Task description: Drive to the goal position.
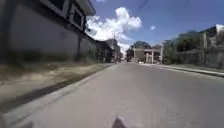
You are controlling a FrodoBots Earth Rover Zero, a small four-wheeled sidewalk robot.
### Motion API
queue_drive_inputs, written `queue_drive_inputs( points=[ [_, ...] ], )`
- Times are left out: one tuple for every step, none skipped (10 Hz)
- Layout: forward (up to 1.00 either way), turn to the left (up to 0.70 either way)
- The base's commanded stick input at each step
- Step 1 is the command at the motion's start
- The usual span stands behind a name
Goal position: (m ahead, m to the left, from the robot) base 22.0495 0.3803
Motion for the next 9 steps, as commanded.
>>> queue_drive_inputs(
  points=[
    [1.00, 0.01],
    [1.00, 0.01],
    [1.00, 0.01],
    [1.00, 0.01],
    [1.00, 0.01],
    [1.00, 0.01],
    [1.00, 0.01],
    [1.00, 0.01],
    [1.00, 0.01]
  ],
)
